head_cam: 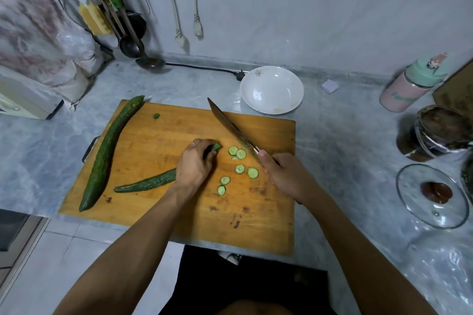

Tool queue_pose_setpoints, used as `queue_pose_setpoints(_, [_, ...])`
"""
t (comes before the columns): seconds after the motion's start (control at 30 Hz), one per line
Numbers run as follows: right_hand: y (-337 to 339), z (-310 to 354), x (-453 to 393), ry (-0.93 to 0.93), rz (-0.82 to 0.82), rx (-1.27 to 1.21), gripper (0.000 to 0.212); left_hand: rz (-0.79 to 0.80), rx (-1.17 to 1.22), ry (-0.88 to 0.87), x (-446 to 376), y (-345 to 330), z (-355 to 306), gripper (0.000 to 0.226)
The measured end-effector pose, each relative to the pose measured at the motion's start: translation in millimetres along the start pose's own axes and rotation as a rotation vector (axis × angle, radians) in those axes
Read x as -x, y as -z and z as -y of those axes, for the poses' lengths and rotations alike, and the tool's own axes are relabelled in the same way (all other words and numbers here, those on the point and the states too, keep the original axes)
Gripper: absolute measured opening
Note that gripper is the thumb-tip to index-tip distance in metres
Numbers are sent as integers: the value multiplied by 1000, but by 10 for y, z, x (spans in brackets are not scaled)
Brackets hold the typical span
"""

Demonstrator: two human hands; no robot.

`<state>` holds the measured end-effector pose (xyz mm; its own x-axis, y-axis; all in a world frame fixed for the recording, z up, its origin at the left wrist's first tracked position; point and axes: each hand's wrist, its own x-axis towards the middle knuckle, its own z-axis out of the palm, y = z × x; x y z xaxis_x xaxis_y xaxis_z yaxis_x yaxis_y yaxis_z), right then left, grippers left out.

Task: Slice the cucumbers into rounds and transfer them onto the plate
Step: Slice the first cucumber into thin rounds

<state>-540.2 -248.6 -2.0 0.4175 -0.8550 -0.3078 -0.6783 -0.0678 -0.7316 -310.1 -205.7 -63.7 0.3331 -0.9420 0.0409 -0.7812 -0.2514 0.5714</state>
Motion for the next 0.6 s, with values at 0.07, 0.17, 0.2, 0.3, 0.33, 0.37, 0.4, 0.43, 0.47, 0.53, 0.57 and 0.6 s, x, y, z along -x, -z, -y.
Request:
queue_pose_setpoints(0.07, [79, 13, -135, 18, -14, 27, 75, -10, 0, -10, -134, -9, -18, 29])
queue_pose_setpoints(0.17, [162, 8, -325, 46, -41, 89, 74, -11, 12, 31, -292, -68, -48, 28])
queue_pose_setpoints(0.2, [175, -7, -385, 56, -42, 111, 74, -20, 23, 47, -316, -99, -54, 27])
queue_pose_setpoints(0.3, [198, -56, -512, 66, -21, 158, 73, -59, 33, 65, -297, -210, -58, 25])
queue_pose_setpoints(0.33, [195, -75, -530, 73, -9, 172, 70, -75, 26, 70, -276, -246, -51, 24])
queue_pose_setpoints(0.37, [189, -85, -534, 81, 8, 184, 66, -91, 16, 77, -259, -276, -44, 23])
queue_pose_setpoints(0.4, [177, -91, -530, 90, 31, 199, 63, -104, 6, 81, -251, -301, -36, 23])
queue_pose_setpoints(0.43, [162, -92, -521, 97, 55, 221, 60, -115, -2, 76, -251, -321, -33, 23])
queue_pose_setpoints(0.47, [141, -96, -515, 103, 75, 240, 59, -122, -9, 70, -253, -331, -40, 23])
queue_pose_setpoints(0.53, [120, -110, -502, 98, 121, 239, 57, -135, -12, 61, -259, -335, -73, 22])
queue_pose_setpoints(0.57, [124, -118, -497, 99, 141, 232, 56, -140, -11, 61, -270, -344, -85, 23])
queue_pose_setpoints(0.6, [132, -128, -497, 102, 151, 224, 56, -140, -12, 67, -277, -352, -95, 23])
